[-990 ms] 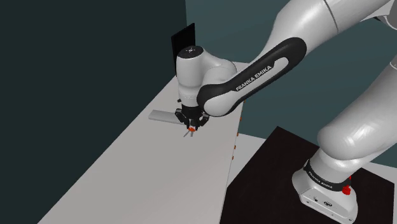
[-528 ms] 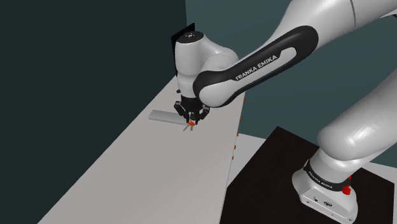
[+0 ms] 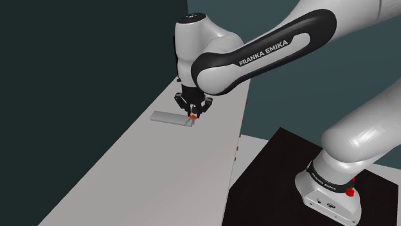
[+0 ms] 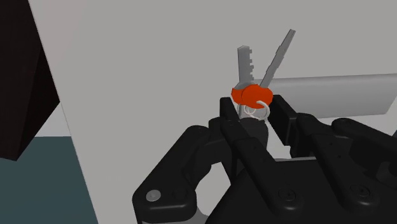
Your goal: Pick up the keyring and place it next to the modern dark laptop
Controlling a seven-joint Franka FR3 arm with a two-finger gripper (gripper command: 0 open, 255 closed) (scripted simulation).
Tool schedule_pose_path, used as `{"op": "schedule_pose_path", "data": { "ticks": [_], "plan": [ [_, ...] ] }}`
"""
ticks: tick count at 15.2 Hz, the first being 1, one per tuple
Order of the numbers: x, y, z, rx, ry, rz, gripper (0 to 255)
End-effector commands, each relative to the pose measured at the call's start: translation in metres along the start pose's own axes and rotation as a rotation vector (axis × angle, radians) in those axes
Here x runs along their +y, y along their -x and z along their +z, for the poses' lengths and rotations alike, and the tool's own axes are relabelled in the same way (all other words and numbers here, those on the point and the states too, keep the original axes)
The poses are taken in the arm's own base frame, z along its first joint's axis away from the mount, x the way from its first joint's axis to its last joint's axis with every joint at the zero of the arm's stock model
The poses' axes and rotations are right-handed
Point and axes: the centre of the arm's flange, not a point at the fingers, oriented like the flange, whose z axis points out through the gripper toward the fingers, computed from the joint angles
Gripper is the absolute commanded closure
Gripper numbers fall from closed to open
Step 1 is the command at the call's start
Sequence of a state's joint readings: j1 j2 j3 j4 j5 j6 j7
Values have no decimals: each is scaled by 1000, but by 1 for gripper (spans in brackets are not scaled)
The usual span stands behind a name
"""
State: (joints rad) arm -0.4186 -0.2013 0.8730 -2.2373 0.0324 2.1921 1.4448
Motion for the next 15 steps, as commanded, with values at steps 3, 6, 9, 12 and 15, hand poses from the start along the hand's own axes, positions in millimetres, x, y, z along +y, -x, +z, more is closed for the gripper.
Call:
{"op": "schedule_pose_path", "data": {
  "ticks": [3,6,9,12,15],
  "plan": [
    [-2,-3,-21,0,0,0,255],
    [-3,-5,-37,0,0,0,255],
    [-4,-7,-53,0,0,0,255],
    [-6,-9,-68,0,0,0,255],
    [-7,-11,-84,0,0,0,255]
  ]
}}
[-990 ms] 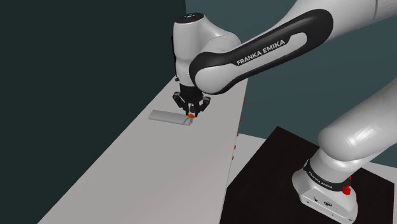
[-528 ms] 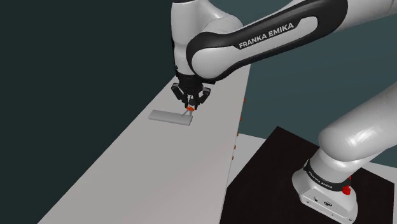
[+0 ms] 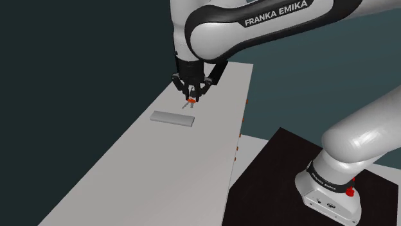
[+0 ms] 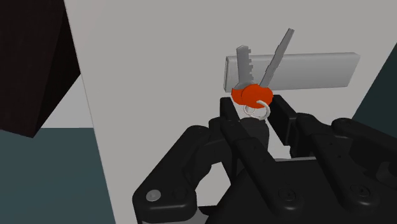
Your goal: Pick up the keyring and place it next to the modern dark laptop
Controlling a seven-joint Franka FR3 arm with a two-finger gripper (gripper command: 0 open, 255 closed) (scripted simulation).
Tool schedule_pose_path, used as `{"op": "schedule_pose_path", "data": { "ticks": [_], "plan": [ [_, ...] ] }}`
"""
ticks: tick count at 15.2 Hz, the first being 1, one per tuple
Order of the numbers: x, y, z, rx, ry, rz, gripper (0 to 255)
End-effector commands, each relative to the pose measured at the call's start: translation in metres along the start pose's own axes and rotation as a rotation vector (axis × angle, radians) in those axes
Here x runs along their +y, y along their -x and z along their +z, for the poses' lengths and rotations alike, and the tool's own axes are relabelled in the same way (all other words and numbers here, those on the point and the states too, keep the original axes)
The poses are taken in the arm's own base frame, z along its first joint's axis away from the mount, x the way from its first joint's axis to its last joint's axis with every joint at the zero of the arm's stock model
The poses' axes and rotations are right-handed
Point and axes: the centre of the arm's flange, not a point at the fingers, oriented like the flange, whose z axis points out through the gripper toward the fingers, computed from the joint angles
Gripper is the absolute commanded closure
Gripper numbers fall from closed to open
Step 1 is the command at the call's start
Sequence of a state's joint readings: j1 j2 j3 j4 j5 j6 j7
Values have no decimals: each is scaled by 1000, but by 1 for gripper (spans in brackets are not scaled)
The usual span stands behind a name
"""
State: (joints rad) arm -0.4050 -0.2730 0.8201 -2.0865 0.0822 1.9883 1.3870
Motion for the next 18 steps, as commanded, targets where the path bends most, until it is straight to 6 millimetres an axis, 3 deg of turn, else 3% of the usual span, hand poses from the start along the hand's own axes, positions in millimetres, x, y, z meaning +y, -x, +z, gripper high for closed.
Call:
{"op": "schedule_pose_path", "data": {
  "ticks": [1,18],
  "plan": [
    [-1,-1,-11,0,0,0,255],
    [-7,-13,-100,0,0,0,255]
  ]
}}
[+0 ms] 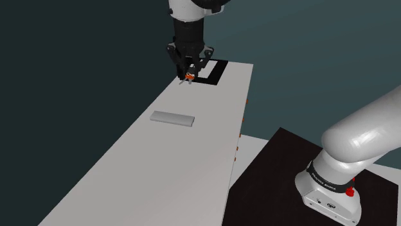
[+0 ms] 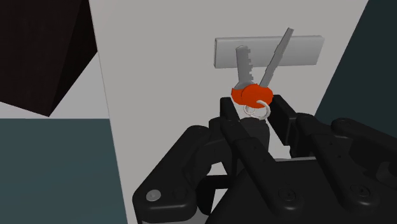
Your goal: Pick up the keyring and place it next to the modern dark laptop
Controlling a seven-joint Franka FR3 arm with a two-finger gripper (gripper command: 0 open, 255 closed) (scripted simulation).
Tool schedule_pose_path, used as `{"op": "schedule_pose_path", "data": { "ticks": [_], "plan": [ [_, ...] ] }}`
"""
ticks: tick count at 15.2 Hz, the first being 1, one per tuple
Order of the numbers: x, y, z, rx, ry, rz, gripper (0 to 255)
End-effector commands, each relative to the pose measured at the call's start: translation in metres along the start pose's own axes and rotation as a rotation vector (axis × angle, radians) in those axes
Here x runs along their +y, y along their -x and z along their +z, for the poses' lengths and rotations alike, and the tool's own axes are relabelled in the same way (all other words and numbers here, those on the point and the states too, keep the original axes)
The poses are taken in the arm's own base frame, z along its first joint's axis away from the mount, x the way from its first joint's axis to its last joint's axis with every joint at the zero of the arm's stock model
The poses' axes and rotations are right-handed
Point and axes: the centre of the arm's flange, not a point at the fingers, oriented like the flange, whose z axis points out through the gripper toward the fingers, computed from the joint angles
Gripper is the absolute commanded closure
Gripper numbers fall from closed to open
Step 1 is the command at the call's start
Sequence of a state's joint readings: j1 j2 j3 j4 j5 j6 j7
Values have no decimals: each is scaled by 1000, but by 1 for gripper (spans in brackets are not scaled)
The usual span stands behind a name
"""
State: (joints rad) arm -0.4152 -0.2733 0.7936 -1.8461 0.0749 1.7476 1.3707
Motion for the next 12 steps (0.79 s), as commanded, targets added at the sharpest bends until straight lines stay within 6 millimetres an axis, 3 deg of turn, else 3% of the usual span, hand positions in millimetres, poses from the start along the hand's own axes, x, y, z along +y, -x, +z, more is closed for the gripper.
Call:
{"op": "schedule_pose_path", "data": {
  "ticks": [1,12],
  "plan": [
    [-1,-2,-11,0,0,0,255],
    [-5,-10,-68,0,0,0,255]
  ]
}}
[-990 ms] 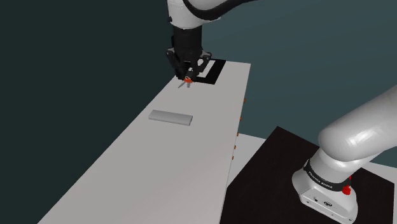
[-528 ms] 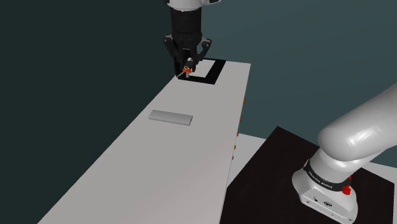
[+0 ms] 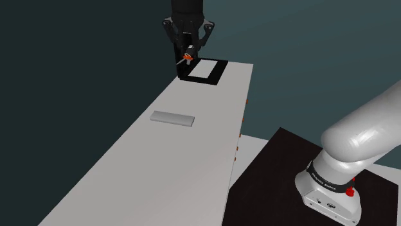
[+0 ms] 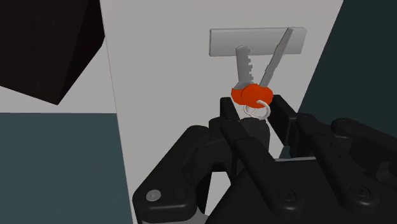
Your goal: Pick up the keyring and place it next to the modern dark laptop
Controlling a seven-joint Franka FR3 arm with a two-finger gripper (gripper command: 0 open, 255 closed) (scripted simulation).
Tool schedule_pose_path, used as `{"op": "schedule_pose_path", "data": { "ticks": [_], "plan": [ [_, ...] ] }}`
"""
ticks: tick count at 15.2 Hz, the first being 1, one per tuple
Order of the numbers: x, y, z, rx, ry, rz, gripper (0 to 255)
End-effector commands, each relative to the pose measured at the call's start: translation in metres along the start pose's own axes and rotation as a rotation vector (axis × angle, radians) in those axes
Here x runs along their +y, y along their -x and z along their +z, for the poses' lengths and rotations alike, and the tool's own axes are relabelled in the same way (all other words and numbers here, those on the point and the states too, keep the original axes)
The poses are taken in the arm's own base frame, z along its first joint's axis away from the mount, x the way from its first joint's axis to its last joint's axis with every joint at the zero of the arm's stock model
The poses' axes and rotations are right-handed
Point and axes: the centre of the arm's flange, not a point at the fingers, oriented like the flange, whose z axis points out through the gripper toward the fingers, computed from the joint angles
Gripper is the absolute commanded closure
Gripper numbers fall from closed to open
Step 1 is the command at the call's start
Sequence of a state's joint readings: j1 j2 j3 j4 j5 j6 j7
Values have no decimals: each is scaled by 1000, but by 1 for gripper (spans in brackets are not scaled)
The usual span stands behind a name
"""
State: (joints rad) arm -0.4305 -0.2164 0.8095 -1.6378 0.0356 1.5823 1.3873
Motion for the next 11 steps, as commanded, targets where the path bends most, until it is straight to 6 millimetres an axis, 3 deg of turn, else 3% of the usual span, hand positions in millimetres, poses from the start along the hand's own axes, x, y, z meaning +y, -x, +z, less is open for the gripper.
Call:
{"op": "schedule_pose_path", "data": {
  "ticks": [1,11],
  "plan": [
    [0,-1,-6,0,0,0,255],
    [10,-132,11,0,0,0,255]
  ]
}}
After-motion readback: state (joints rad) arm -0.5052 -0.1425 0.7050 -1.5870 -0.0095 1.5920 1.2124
